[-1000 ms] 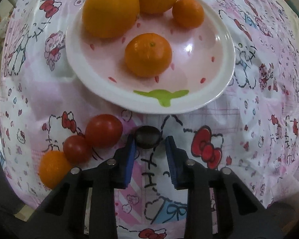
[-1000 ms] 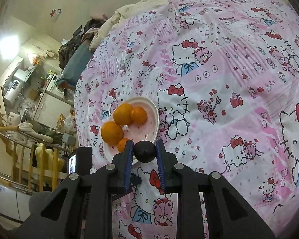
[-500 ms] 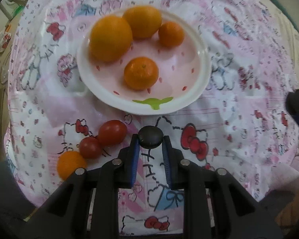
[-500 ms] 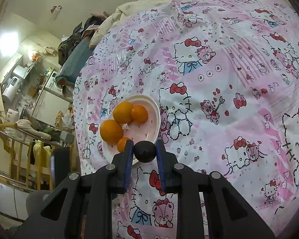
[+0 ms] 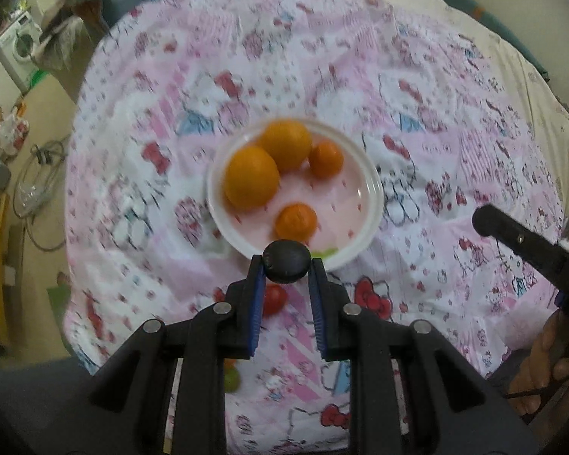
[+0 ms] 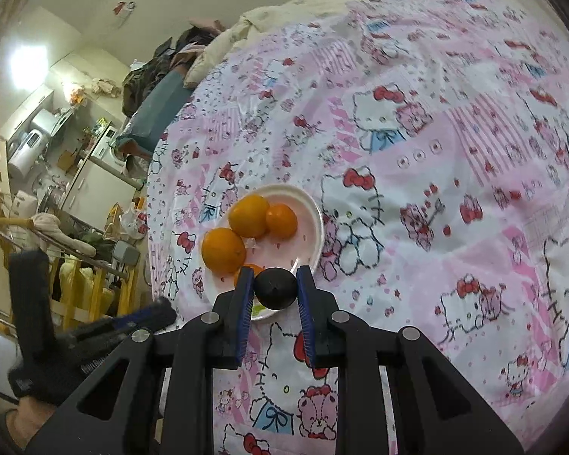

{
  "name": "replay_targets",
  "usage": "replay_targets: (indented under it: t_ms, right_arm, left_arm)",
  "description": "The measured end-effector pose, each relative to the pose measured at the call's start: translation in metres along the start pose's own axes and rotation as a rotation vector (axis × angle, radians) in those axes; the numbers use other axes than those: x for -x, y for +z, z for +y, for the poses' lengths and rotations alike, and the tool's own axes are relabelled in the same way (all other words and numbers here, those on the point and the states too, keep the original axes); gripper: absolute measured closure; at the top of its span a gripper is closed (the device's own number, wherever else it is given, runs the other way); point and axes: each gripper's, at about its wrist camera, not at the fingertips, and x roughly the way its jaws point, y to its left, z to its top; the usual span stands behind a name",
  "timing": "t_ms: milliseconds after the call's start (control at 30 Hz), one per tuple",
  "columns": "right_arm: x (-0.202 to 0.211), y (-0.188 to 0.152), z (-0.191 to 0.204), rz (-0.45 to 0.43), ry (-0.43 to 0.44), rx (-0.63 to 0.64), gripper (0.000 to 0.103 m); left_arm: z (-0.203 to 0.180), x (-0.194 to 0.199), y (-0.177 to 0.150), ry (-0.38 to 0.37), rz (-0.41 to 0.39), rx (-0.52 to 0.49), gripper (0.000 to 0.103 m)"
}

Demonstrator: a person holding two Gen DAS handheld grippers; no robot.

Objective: Organize fruits
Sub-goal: 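Carry both plums over the plate, lower them and open both tools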

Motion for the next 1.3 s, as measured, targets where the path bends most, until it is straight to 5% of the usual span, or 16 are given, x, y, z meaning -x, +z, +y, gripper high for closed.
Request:
replay_targets:
  t_ms: [633,867,1067,1300]
  right_arm:
    - [-0.047,0.049,0.005,0.053,0.002,0.083,0.079]
    - [-0.088,0.055,-0.001,0.143,0.023,0.068,0.079]
    - [-0.116,0.053,-0.005,0.211,0.011,0.063,0.079]
    - [-0.129,0.047,-0.015,0.245,-0.01,0.035,0.078]
  left_arm:
    - [0.034,-0.032,0.059,0.042,-0.011,-0.025,0.084]
    - [0.028,-0.057,0.073,0.031,0.012,-0.055,0.084]
    - [0.014,-0.078,0.076,-0.063,0.025,-0.096,0.083]
    - [-0.004,-0.085,0.073,-0.048,-0.013,-0.199,0.083]
